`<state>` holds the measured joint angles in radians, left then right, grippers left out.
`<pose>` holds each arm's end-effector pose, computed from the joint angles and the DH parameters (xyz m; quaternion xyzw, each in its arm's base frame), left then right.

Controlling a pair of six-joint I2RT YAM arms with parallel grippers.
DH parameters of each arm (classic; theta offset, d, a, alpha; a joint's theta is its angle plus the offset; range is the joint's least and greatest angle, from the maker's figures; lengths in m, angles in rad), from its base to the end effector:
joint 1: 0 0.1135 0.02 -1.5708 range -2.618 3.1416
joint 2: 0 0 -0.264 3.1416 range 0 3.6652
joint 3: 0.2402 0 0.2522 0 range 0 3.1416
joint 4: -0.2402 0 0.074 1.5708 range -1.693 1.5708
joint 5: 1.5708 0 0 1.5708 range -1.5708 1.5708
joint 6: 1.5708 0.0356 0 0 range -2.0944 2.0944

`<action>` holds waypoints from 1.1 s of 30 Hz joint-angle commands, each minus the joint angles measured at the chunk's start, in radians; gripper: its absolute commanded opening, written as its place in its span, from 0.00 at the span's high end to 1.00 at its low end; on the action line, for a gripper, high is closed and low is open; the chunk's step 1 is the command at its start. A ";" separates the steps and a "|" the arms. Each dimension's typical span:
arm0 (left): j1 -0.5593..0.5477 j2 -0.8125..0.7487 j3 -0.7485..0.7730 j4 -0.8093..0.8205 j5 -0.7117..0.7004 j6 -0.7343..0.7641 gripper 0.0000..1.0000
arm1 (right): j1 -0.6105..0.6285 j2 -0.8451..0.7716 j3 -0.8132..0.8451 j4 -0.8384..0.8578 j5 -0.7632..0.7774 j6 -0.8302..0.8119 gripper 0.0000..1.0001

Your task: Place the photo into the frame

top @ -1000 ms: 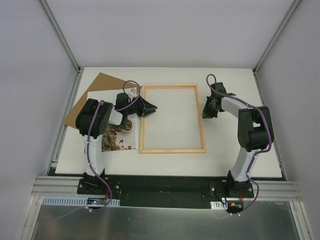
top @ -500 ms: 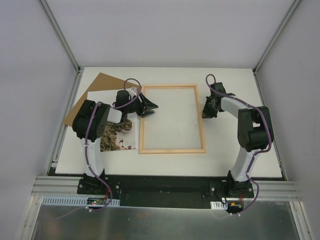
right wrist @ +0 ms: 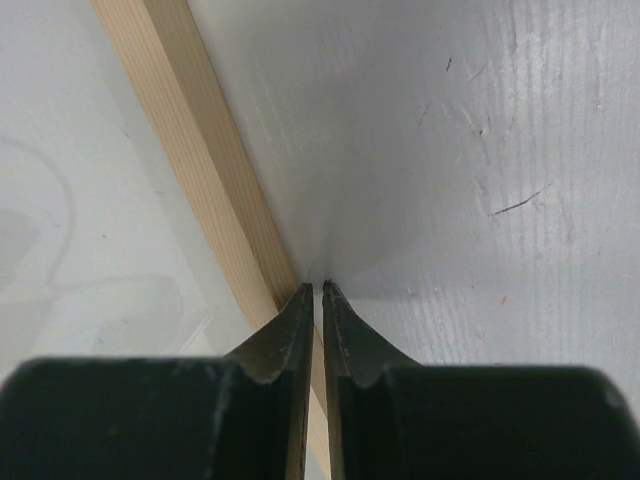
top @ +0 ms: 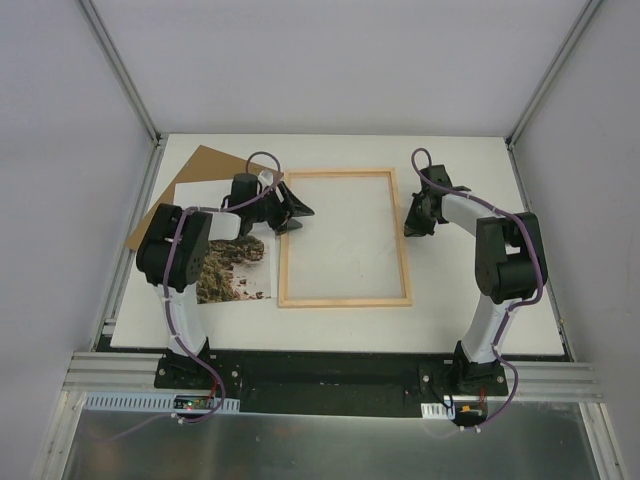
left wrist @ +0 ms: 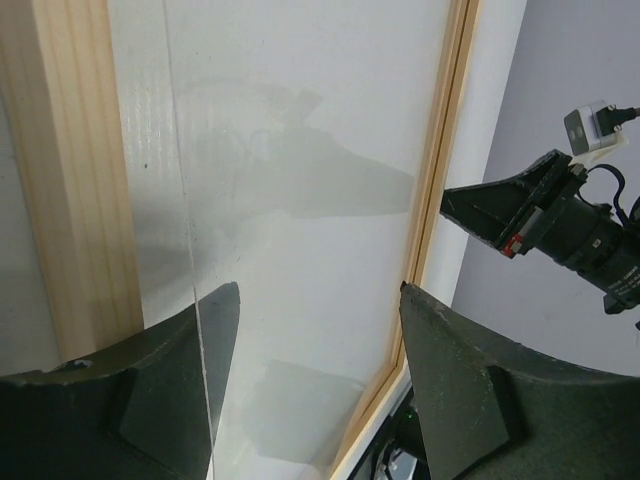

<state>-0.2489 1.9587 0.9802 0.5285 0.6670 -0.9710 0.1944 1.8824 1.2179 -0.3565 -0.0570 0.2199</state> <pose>0.3805 -0.1194 0.1438 -0.1200 0.8102 -0.5150 0.2528 0.3803 0.0769 0.1676 0.0045 0.9621 0.0826 0.2599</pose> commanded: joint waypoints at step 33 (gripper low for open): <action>-0.030 -0.271 0.075 -0.593 -0.428 0.345 0.47 | -0.007 -0.046 -0.006 -0.015 -0.023 -0.008 0.90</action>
<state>-0.2443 1.7451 1.0409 -0.0002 0.3122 -0.6765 0.1894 1.8820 1.2171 -0.3565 -0.0658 0.2199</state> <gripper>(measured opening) 0.569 0.104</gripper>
